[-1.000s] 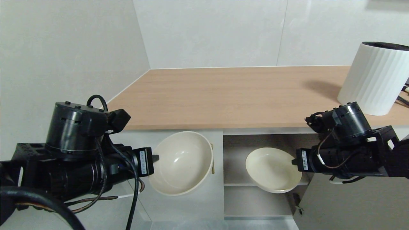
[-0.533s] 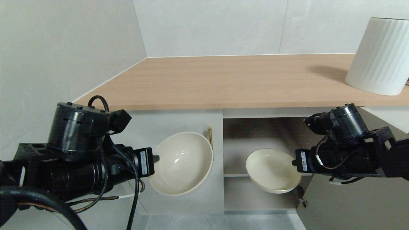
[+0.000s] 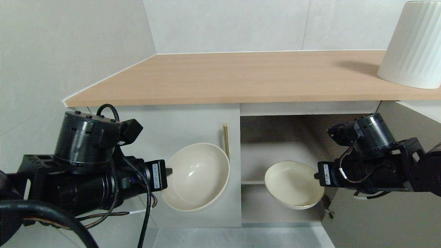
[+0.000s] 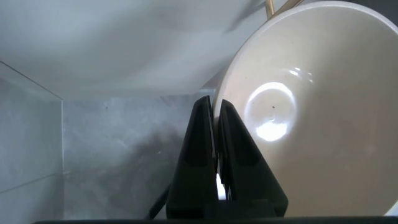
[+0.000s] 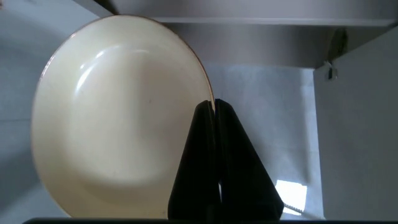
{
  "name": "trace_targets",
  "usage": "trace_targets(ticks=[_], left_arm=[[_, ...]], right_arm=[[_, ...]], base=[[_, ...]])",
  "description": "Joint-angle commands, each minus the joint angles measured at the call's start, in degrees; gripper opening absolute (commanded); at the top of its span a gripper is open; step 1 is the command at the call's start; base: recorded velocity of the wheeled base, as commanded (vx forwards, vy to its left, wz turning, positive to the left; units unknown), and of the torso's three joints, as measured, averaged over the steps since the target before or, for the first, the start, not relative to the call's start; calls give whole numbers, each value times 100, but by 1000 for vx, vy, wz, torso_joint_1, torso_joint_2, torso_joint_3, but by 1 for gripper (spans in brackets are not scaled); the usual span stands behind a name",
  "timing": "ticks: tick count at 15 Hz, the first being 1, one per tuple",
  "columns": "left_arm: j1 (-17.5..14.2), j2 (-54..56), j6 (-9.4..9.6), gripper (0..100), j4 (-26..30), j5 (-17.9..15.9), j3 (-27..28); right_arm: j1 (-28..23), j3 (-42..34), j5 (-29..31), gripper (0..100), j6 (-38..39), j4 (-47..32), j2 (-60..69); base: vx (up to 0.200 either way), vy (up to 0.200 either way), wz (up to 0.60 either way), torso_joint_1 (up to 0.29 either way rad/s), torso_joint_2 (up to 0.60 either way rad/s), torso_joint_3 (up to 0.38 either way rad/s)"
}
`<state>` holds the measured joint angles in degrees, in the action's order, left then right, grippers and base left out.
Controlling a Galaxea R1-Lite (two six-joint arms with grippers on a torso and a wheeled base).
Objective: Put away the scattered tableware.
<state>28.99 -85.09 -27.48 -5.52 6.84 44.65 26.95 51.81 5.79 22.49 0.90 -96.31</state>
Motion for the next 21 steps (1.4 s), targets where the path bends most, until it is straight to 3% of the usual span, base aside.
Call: trace_targets(ticks=[1, 6, 10, 15, 21], left_arm=[[-7, -16, -3, 0, -1, 2, 8], [1, -34, -3, 0, -1, 2, 8], [1, -52, -3, 0, -1, 10, -1], [1, -131, -3, 0, -1, 10, -1], [1, -148, -3, 0, -1, 10, -1]], right_arm=[[3, -48, 1, 0, 1, 68, -55], [-50, 13, 80, 0, 1, 516, -978], [-331, 136, 660, 0, 159, 2239, -2463], [-586, 1059, 1073, 0, 713, 2397, -3518], [-894, 1604, 1275, 0, 845, 2406, -3905]], base=[[0, 0, 0, 0, 0, 0], [0, 0, 0, 0, 0, 0], [0, 0, 0, 0, 0, 0], [0, 0, 0, 0, 0, 0], [0, 0, 0, 0, 0, 0]])
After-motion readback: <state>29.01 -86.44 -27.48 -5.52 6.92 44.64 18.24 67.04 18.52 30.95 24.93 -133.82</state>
